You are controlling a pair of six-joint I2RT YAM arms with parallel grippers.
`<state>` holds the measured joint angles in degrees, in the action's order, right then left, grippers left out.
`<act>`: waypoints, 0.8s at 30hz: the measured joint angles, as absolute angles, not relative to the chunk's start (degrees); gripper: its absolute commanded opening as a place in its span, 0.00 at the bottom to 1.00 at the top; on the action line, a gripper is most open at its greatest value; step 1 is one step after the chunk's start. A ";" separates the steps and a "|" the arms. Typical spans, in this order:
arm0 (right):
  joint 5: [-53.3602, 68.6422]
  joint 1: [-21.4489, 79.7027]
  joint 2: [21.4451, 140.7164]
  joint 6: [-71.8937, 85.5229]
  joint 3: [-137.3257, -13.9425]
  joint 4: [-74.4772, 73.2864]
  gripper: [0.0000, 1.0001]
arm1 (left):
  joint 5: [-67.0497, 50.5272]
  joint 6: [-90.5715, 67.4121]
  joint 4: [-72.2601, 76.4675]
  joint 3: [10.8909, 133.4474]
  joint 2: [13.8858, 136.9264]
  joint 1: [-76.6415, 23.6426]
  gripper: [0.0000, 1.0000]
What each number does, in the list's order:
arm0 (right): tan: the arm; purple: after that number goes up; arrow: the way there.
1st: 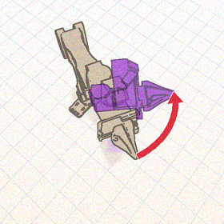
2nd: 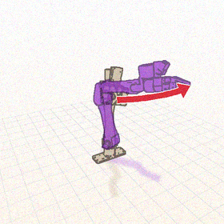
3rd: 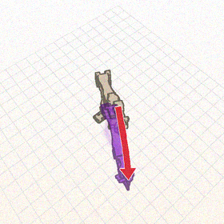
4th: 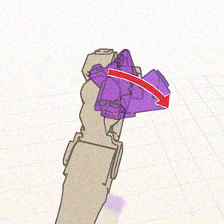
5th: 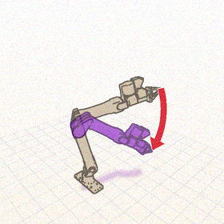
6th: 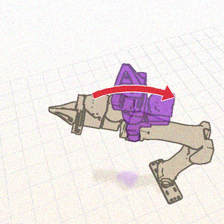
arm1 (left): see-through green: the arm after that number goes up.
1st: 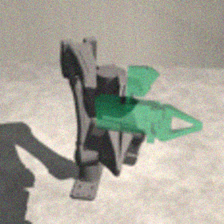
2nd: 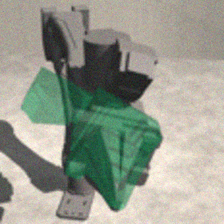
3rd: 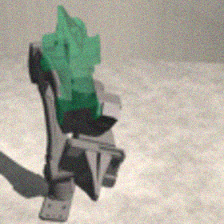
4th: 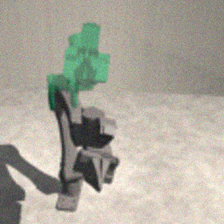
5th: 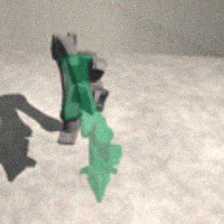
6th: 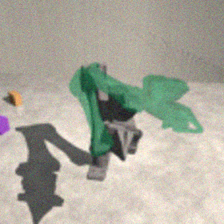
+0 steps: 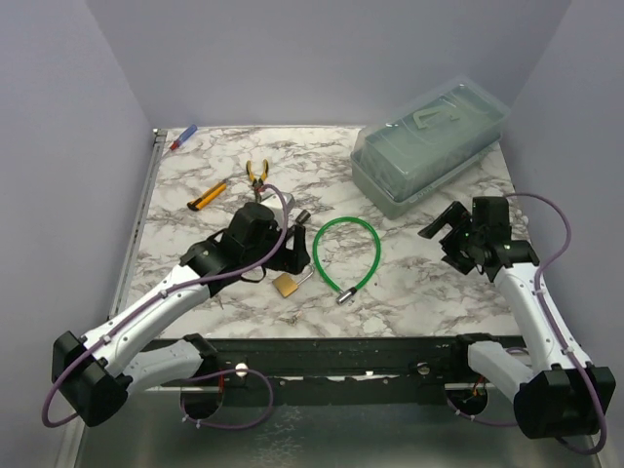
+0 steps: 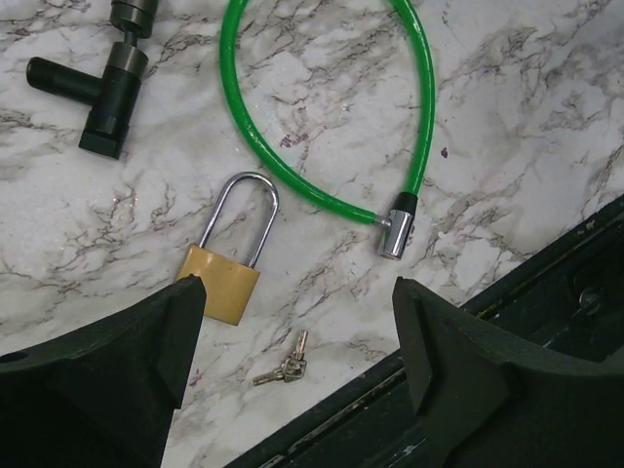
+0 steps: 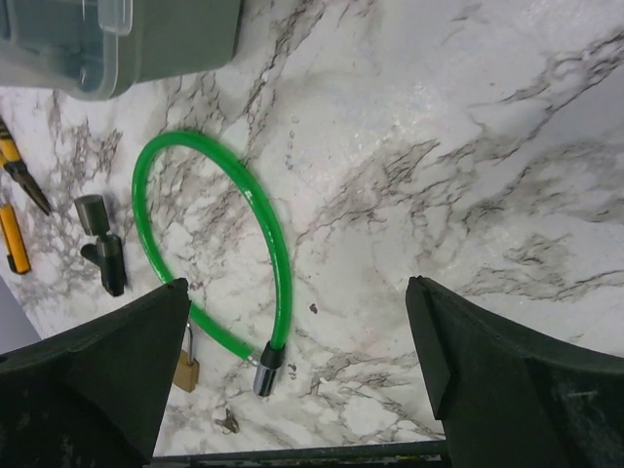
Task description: Unlock with the key
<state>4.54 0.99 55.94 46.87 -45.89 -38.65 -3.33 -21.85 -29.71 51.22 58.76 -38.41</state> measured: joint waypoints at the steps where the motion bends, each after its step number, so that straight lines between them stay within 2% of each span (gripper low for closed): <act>1: 4.54 2.11 56.25 46.83 -45.89 -38.70 1.00 | -2.70 -22.26 -29.91 51.22 59.07 -39.66 0.83; 6: 3.81 10.37 56.51 47.51 -45.89 -38.70 1.00 | 2.61 -25.71 -31.48 51.22 60.03 -46.89 0.75; 12: 2.59 20.18 57.36 49.71 -45.80 -38.61 1.00 | 6.87 -32.42 -34.09 50.52 60.01 -52.60 0.72; 24: 2.57 22.09 58.13 49.52 -43.83 -35.92 1.00 | 13.78 -45.12 -37.95 42.63 64.77 -63.16 0.57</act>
